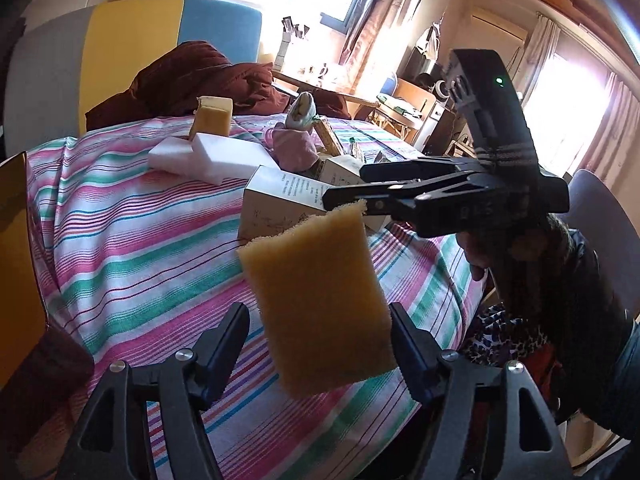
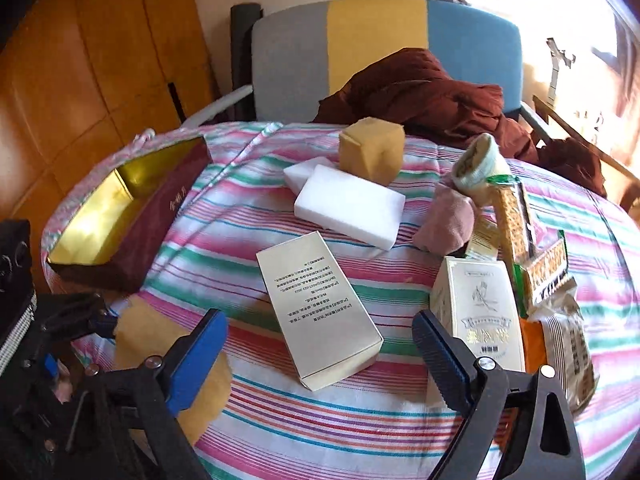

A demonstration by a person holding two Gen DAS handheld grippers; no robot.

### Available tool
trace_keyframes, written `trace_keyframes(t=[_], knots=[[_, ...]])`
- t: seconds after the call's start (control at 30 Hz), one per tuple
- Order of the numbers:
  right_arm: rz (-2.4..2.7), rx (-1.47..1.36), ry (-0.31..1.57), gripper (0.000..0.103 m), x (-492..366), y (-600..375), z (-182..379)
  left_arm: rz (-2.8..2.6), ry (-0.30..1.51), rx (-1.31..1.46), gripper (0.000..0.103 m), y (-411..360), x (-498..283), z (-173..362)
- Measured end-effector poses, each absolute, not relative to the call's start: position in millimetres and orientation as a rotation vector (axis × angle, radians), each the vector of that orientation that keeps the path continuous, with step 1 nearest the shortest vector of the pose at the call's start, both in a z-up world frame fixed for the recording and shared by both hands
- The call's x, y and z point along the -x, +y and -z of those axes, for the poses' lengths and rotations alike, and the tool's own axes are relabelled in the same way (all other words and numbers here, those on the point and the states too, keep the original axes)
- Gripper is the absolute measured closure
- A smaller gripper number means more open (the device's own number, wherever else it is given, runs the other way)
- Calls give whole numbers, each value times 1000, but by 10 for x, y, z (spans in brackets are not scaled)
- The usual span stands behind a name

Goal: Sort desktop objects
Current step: 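Carry the yellow sponge with the left gripper while the right gripper grasps a cream box, then lower the sponge and cream box into the gold tray and open both grippers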

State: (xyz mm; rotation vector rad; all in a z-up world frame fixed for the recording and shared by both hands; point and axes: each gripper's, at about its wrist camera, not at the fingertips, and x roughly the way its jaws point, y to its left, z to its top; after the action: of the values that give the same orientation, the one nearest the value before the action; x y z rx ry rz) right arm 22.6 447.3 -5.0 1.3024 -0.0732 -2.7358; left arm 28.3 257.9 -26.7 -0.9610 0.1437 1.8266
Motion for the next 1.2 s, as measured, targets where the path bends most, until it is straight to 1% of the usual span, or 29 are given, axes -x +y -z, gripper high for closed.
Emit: trace_keyframes(t=[0.1, 0.13, 0.17, 0.2, 0.27, 0.3, 0.37, 0.47, 0.67, 1.0, 1.2], knots=[[2663, -1366, 31, 13, -120, 4412, 163, -1815, 137, 984, 31, 2569, -267, 282], [2643, -1383, 61, 18, -90, 4389, 201, -1813, 131, 992, 31, 2558, -255, 290], [2634, -1392, 81, 25, -81, 4372, 237, -1811, 125, 1000, 31, 2546, -243, 297], [2625, -1401, 101, 29, -72, 4355, 273, -1811, 120, 1007, 31, 2532, -232, 301], [2620, -1409, 122, 49, -83, 4319, 320, -1819, 112, 1010, 32, 2496, -214, 292], [2623, -1408, 126, 49, -101, 4301, 333, -1823, 106, 1011, 32, 2478, -205, 289], [2637, -1398, 119, 52, -152, 4268, 336, -1831, 89, 1014, 34, 2445, -187, 291], [2671, -1396, 112, 52, -247, 4196, 324, -1835, 60, 1021, 43, 2406, -171, 279], [2752, -1378, 30, 53, -414, 4133, 296, -1861, 34, 1002, 50, 2322, -239, 219], [2857, -1174, -183, 52, -646, 4090, -61, -1988, -41, 916, 51, 1890, -234, -88], [2832, -1039, -220, 52, -399, 3738, -322, -2187, -87, 888, 51, 1282, -15, -325]])
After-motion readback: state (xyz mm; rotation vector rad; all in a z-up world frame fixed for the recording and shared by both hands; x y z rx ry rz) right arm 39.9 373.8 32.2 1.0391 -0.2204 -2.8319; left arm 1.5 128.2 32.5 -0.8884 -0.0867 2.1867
